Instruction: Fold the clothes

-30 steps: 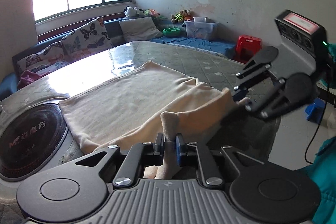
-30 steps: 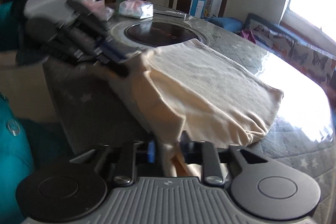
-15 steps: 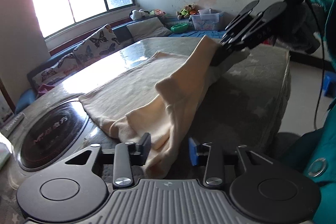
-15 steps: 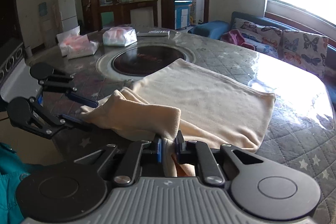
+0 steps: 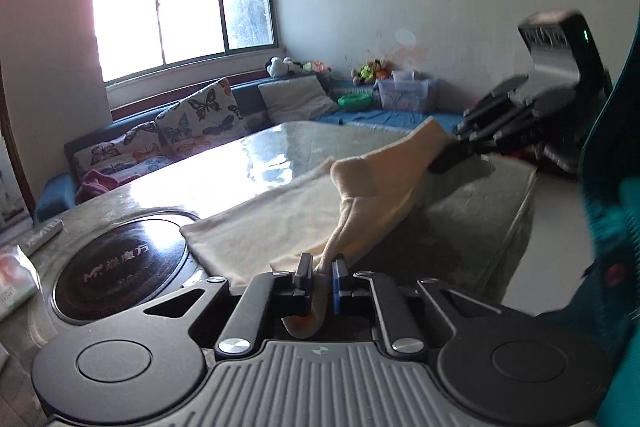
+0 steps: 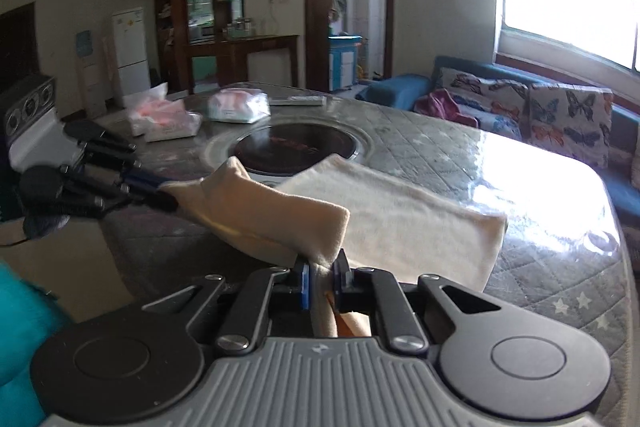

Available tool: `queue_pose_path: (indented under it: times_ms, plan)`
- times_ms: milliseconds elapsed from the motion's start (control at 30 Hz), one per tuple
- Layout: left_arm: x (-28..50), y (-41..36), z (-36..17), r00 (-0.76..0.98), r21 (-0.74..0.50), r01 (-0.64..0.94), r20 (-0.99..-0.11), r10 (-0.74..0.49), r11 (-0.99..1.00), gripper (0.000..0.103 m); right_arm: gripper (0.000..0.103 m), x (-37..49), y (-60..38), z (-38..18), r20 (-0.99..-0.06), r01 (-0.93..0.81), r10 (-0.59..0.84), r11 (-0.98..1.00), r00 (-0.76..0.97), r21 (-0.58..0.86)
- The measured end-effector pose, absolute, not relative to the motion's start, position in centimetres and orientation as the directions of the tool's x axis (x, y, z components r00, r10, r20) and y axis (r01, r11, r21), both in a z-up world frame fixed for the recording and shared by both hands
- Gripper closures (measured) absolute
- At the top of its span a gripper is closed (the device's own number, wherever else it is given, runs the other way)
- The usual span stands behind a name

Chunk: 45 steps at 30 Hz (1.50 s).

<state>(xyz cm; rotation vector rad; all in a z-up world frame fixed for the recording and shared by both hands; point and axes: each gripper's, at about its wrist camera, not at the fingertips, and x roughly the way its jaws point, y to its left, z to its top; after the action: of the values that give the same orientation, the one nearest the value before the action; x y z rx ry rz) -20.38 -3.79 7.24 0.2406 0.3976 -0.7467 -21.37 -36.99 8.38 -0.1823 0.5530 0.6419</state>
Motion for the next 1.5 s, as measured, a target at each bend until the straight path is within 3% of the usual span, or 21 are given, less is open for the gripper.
queue_pose_path:
  times_ms: [233, 600, 867, 1033, 1233, 1500]
  plan:
    - [-17.8, -3.8, 8.9, 0.67, 0.02, 0.682, -0.418, -0.613, 0.731, 0.093, 0.094, -21.2, -36.8, 10.0, -0.557, -0.62, 0.517, 0.785, 0.65, 0.005]
    - [-5.6, -5.4, 8.8, 0.672, 0.01, 0.643, -0.486, -0.559, 0.765, 0.093, 0.095, -10.7, -37.0, 11.1, -0.586, -0.586, 0.476, 0.81, 0.656, 0.003]
    - [3.1, -6.5, 3.7, 0.656, -0.056, 0.54, -0.598, -0.462, 0.84, 0.093, 0.094, -1.6, -35.5, 5.1, -0.67, -0.482, 0.382, 0.875, 0.637, 0.04]
    - [3.5, -6.4, 3.0, 0.674, -0.03, 0.498, -0.615, -0.409, 0.867, 0.088, 0.081, -0.8, -36.6, 2.7, -0.663, -0.391, 0.345, 0.917, 0.665, 0.085]
    - [2.8, -6.1, 4.7, 0.705, -0.065, 0.449, -0.587, -0.397, 0.891, 0.088, 0.08, -2.7, -40.2, 3.2, -0.604, -0.278, 0.291, 0.953, 0.742, 0.118]
    - [2.2, -8.9, 4.8, 0.654, -0.141, 0.487, -0.595, -0.466, 0.862, 0.088, 0.081, -5.1, -42.3, 2.2, -0.625, -0.225, 0.249, 0.967, 0.739, 0.119]
